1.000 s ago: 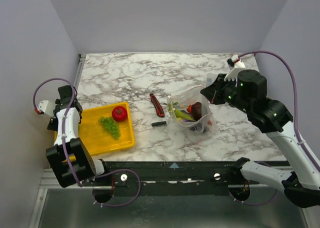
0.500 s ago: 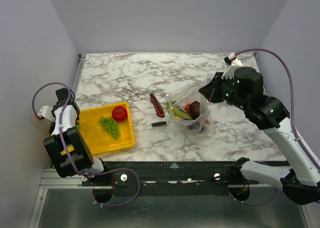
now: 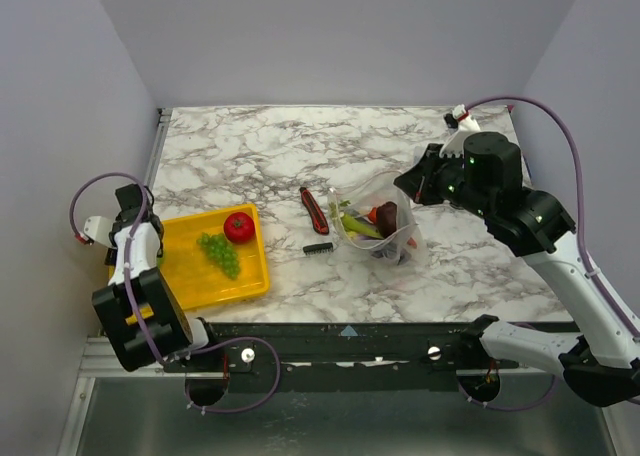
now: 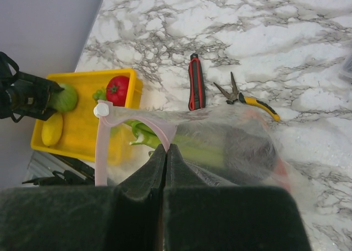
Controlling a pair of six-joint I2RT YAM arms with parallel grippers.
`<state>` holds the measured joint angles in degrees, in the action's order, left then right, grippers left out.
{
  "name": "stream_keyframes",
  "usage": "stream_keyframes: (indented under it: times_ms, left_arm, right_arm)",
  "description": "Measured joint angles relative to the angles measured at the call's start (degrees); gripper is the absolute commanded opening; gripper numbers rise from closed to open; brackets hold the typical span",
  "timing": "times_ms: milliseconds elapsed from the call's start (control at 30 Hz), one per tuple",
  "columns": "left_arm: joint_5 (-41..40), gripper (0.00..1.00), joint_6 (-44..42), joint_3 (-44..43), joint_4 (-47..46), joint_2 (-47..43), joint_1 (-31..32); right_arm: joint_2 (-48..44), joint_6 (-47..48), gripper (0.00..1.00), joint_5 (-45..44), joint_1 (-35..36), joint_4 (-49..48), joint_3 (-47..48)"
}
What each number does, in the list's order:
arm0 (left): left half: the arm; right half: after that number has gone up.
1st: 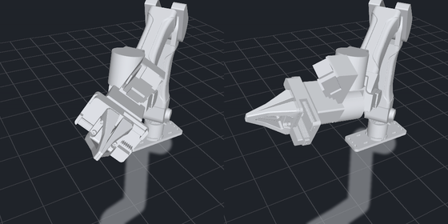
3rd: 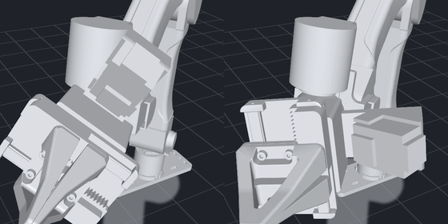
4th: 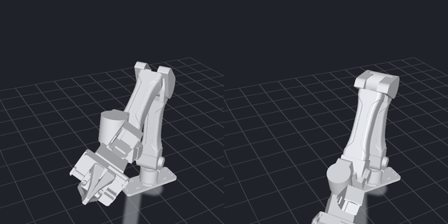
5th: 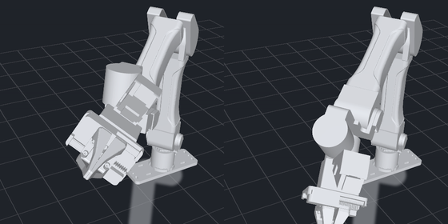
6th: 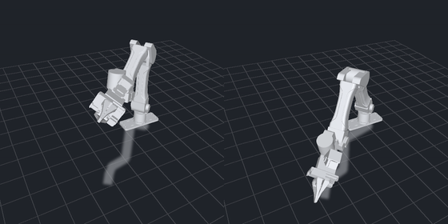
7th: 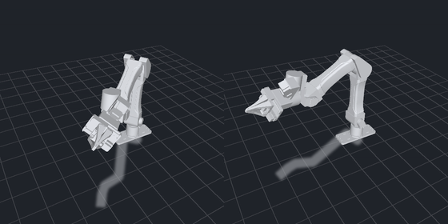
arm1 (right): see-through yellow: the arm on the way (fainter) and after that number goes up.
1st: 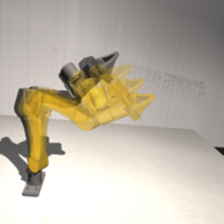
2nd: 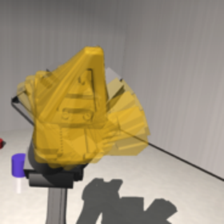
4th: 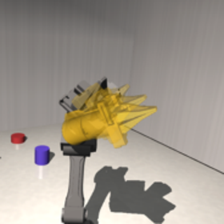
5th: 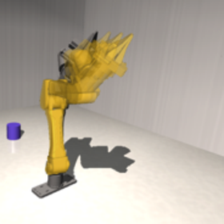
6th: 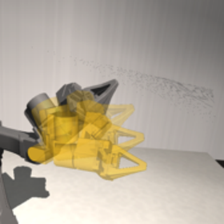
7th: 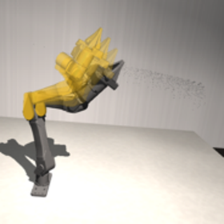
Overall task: Place the food in the zip-top bag and seal the zipper
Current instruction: Pick up the fake vegetable from the bin.
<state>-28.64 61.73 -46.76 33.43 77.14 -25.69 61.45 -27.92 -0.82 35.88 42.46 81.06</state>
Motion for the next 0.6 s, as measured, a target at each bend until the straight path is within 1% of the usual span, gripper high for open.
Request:
stream_keyframes:
  times_ms: [100,167,233,367,433,500,567,600]
  left_arm:
    - [2.8,0.21,-0.2,3.4,-2.0,-4.5,0.8]
    - [5.5,0.17,-0.2,5.9,-2.1,-9.1,2.8]
    - [8.0,0.07,-0.2,7.6,-2.1,-13.7,5.8]
    - [13.7,0.01,-1.7,8.3,-3.4,-22.1,10.3]
    - [17.1,0.01,-3.3,7.5,-4.3,-25.7,13.1]
    - [21.9,0.0,-5.5,6.4,-6.7,-28.4,17.2]
    - [29.1,0.0,-7.8,5.2,-11.3,-30.5,22.1]
    - [31.4,0.01,-8.5,4.9,-12.7,-31.0,23.7]
  right_arm:
    - [0.1,-0.2,0.01,0.1,0.0,0.0,-0.5]
    - [0.5,-0.2,0.01,0.2,0.0,0.0,-0.5]
    - [0.9,-0.1,0.01,0.4,0.0,-0.1,-0.5]
    - [1.1,-0.1,0.01,0.5,0.0,-0.6,-0.7]
    - [1.2,-0.1,0.01,0.5,0.0,-0.7,-0.7]
    - [1.2,-0.1,0.01,0.5,0.0,-0.9,-0.9]
    - [1.1,-0.1,0.01,0.5,0.0,-1.3,-1.4]
    - [1.1,-0.1,0.01,0.5,0.0,-1.4,-1.5]
